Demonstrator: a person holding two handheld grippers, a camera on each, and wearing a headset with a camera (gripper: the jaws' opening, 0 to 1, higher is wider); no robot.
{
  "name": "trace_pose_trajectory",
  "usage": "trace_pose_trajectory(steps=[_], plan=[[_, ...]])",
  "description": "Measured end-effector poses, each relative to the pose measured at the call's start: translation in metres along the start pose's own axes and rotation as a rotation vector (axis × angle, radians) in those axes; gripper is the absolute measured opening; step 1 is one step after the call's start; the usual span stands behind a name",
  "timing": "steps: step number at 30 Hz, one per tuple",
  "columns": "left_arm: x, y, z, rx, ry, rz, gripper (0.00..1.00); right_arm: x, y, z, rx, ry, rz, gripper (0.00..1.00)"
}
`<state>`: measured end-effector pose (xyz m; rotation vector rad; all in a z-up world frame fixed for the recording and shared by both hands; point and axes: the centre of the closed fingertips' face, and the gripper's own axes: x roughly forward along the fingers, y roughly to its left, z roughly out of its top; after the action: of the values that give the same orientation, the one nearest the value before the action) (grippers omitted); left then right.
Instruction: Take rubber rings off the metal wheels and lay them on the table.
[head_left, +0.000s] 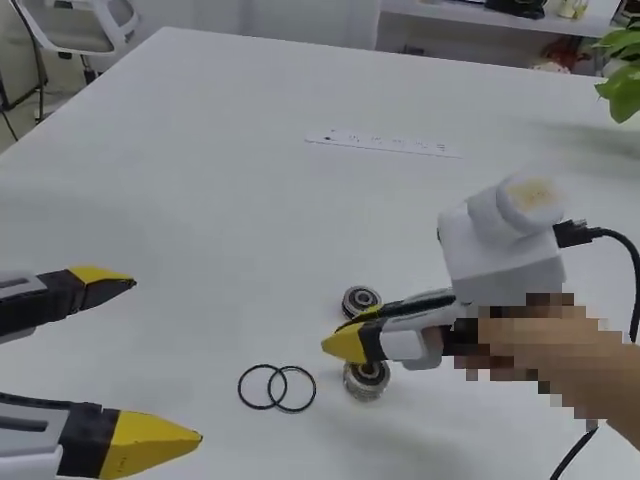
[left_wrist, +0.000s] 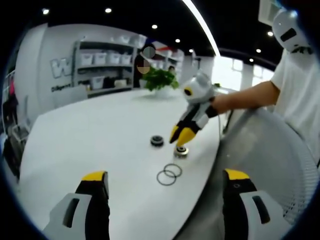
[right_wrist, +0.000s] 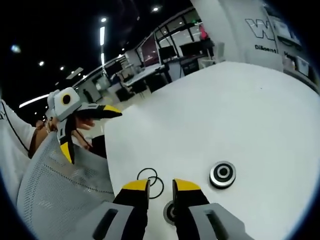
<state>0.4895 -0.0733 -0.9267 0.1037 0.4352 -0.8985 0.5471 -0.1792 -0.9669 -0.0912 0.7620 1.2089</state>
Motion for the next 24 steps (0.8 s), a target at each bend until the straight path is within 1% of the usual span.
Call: trace_pose_trajectory(steps=[6,9,11,14,17,20,21,24], plan=[[-0.001,0.003,0.004,0.009,-0.005,0.000,0.96,-0.011,-0.003,0.021,-0.061,-0.048,-0.011,0.20],[-0.001,0.003,0.007,0.018,-0.006,-0.001,0.96,-0.017,-0.004,0.031,-0.080,-0.066,-0.019,0.20],[-0.001,0.003,0.009,0.021,-0.008,0.000,0.95,-0.020,-0.007,0.037,-0.089,-0.076,-0.031,0.19],[0.000,0.004,0.013,0.027,-0.011,0.001,0.95,-0.029,-0.013,0.050,-0.108,-0.112,-0.058,0.20],[0.000,0.005,0.019,0.042,-0.015,0.000,0.95,-0.036,-0.018,0.059,-0.119,-0.136,-0.078,0.20],[0.001,0.007,0.026,0.054,-0.023,-0.001,0.95,-0.043,-0.026,0.067,-0.127,-0.182,-0.104,0.23],[0.001,0.007,0.028,0.059,-0.027,-0.002,0.94,-0.046,-0.030,0.072,-0.130,-0.217,-0.114,0.23],[0.001,0.009,0.036,0.072,-0.034,-0.010,0.89,-0.051,-0.035,0.075,-0.127,-0.249,-0.120,0.23]])
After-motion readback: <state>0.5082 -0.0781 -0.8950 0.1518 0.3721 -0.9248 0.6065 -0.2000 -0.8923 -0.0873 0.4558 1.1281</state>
